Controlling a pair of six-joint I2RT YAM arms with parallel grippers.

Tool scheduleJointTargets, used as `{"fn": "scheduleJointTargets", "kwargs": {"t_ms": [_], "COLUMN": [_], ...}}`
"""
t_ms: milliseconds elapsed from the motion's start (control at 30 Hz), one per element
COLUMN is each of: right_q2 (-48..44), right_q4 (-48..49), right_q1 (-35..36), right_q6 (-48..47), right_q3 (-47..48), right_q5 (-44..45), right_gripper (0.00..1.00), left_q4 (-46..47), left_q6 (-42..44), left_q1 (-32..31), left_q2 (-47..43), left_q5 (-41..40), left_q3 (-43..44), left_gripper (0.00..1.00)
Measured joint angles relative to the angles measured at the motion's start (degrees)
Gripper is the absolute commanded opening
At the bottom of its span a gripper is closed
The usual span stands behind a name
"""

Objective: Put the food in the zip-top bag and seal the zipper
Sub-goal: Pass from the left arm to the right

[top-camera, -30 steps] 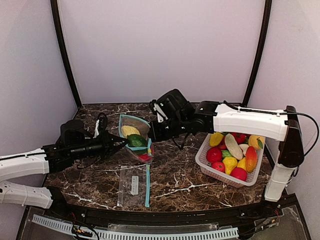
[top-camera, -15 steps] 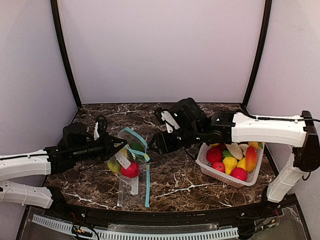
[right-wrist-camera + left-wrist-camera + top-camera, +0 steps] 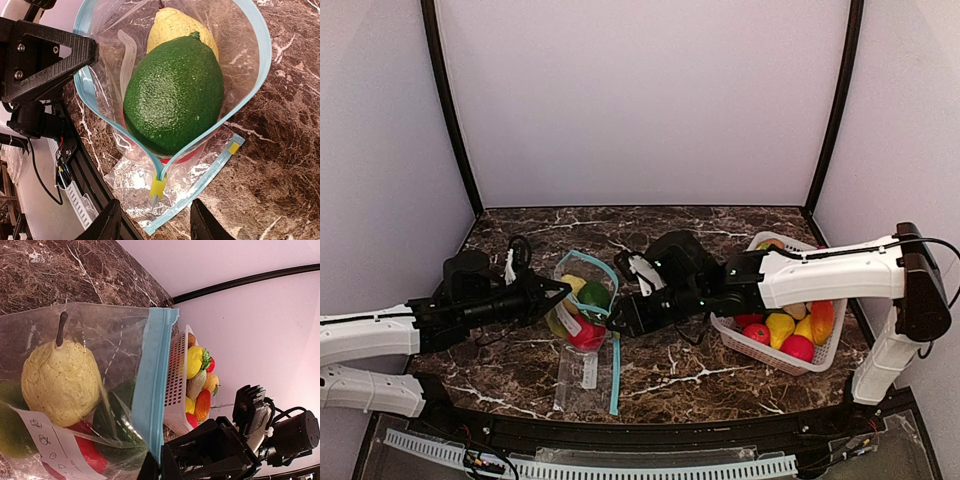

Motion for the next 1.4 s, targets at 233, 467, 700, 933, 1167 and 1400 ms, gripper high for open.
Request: {"fn": "scheduleJointTargets", "kwargs": {"t_ms": [233, 467, 700, 933, 1167, 1400], "right_q2": [1.3, 3.1, 4.9, 5.2, 3.6, 2.1], "right_q4": [0.5, 1.0, 1.3, 0.6, -3.0, -8.2], "right_q1": [0.7, 0.7, 0.7, 0.7, 0.7, 1.2], "right_q6": [0.2, -0.3, -0.9, -3.9, -13.7, -22.4], "right_q3": [1.0, 3.1, 4.4, 5.4, 6.6, 10.1], "right_q5": [-0.4, -0.3, -0.3, 0.8, 1.8, -0.6], "right_gripper": [0.31, 0.21, 0.02, 0.00, 0.00, 0.00], "left_q4": [0.0, -0.5, -0.6, -1.2, -14.1, -28.4], "left_q6": [-0.2, -0.3, -0.4, 0.0, 8.0, 28.8], "left_q1": [0.0, 0.0, 0.0, 0.0, 0.1, 0.2], "left_q2": [-1.6, -2.6, -2.9, -4.1, -9.9, -12.2], "left_q5": [-0.4, -0.6, -0.9, -1.0, -3.3, -4.9], "left_q3": [-0.1, -0.4, -0.8, -0.9, 1.0, 13.4], "left_gripper": [0.01, 0.01, 0.01, 0.17, 0.53, 0.74]}}
